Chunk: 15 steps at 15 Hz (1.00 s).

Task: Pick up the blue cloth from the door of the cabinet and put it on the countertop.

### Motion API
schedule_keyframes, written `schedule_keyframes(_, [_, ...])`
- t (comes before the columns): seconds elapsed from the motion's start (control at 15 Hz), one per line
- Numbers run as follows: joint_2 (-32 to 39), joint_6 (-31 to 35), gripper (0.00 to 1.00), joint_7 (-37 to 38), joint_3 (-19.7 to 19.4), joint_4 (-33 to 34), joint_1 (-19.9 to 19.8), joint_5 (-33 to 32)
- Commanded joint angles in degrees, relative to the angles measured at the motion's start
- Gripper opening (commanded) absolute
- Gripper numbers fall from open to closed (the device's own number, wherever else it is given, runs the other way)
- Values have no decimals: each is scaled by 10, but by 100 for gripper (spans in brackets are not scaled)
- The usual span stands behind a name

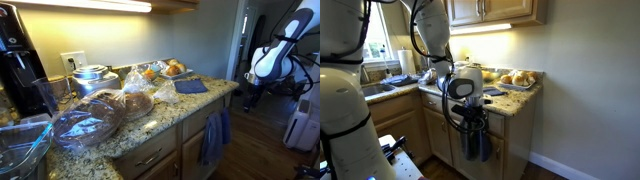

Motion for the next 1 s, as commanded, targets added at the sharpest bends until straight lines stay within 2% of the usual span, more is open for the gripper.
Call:
schedule_keyframes(0.0, [44,93,100,-50,75,-14,-81,21])
schedule_keyframes(0.13, [68,129,100,-52,110,-13,-125,3])
schedule_keyframes(0.2, [59,92,100,-12,82,-1,-87,-17])
schedule_keyframes(0.33, [75,110,100,-16,99,0,-112,-21])
schedule_keyframes(0.47, [78,111,100,-17,101,0,-116,-22])
schedule_keyframes(0.93, [150,203,100,-14,111,31,-134,-61])
